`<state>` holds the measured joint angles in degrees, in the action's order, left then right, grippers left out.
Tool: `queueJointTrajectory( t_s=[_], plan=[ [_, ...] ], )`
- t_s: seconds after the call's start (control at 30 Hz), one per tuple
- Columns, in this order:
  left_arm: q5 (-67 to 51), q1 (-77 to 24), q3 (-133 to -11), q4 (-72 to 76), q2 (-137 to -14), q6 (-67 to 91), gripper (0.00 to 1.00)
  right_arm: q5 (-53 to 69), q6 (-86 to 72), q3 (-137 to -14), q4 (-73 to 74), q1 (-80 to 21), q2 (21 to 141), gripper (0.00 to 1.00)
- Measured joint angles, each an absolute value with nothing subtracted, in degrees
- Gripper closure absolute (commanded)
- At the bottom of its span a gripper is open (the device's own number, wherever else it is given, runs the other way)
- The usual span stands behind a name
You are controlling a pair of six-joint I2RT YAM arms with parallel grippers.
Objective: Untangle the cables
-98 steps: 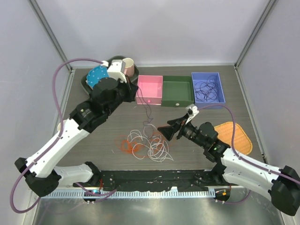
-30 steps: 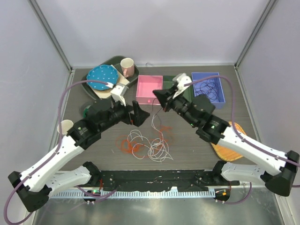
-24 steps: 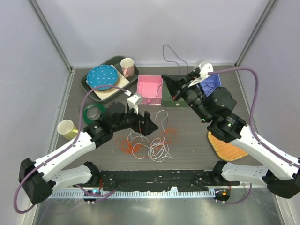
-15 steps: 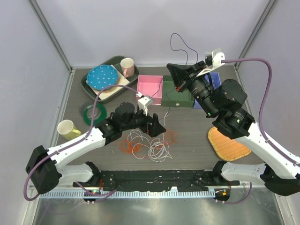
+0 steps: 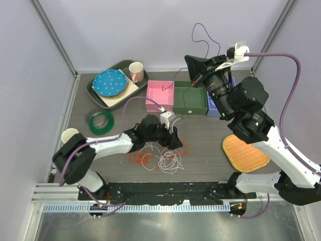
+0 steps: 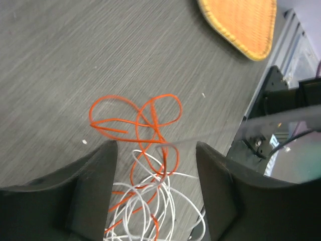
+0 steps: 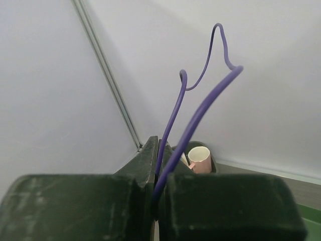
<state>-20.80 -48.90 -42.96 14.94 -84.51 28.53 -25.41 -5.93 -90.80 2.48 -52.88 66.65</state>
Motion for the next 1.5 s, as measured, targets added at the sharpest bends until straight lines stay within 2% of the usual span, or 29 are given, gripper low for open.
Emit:
queueJointTrajectory(
  t_s=[0.03,0.07,0.23,0.47,0.63,0.77,0.93,0.97,1.03,1.07,1.1,1.17,1.23,1.5],
  plan=[
    [-20.60,-48.99,-43.72,15.53,-87.18,29.17,0.66,-25.43,-5.91,-90.85,2.42,-52.88,66.50,0.99],
    [-20.36,-49.01,-44.53,15.81,-89.62,29.76,0.99,-25.52,-5.87,-90.87,2.35,-52.88,66.46,0.99],
    [-18.59,-49.10,-44.84,16.43,-93.30,31.90,1.00,-31.55,-3.05,-90.89,2.26,-52.88,66.54,0.99],
    [-10.02,-49.12,-31.29,18.72,-78.78,37.69,1.00,-49.80,10.31,-91.35,-6.26,-49.91,69.95,0.99],
    [0.62,-49.17,-30.13,13.13,-74.26,42.94,1.00,-54.28,15.84,-95.26,-7.90,-39.22,75.13,0.99],
    [5.89,-49.17,-30.09,8.82,-74.00,44.91,1.00,-53.76,15.27,-95.90,-6.94,-29.19,76.95,0.99],
    [9.45,-49.17,-30.09,4.91,-74.46,46.04,1.00,-50.98,13.37,-99.70,-4.56,-22.15,79.22,0.99],
    [9.58,-49.17,-30.11,4.60,-74.67,46.04,0.96,-50.13,13.19,-100.22,-4.45,-21.65,79.55,0.99],
    [9.37,-49.17,-30.35,3.97,-74.98,45.65,0.57,-48.31,13.06,-100.97,-4.32,-21.37,79.99,0.99],
    [9.10,-49.17,-30.55,3.88,-75.02,44.75,0.45,-47.70,13.10,-101.16,-4.29,-21.37,80.25,0.99],
    [8.54,-49.17,-30.76,3.90,-75.00,43.97,0.29,-46.92,13.15,-101.34,-4.29,-21.37,80.53,0.99],
    [7.14,-49.17,-31.35,3.99,-74.76,42.70,0.18,-45.76,13.19,-101.38,-4.27,-21.39,81.10,0.99],
    [5.91,-49.17,-31.97,3.88,-73.95,41.54,0.00,-45.45,13.52,-101.10,-4.60,-21.34,81.95,0.99],
    [6.68,-49.17,-38.00,-2.35,-64.34,39.16,0.00,-45.34,14.87,-97.97,-7.77,-20.67,86.78,0.99]
  ],
)
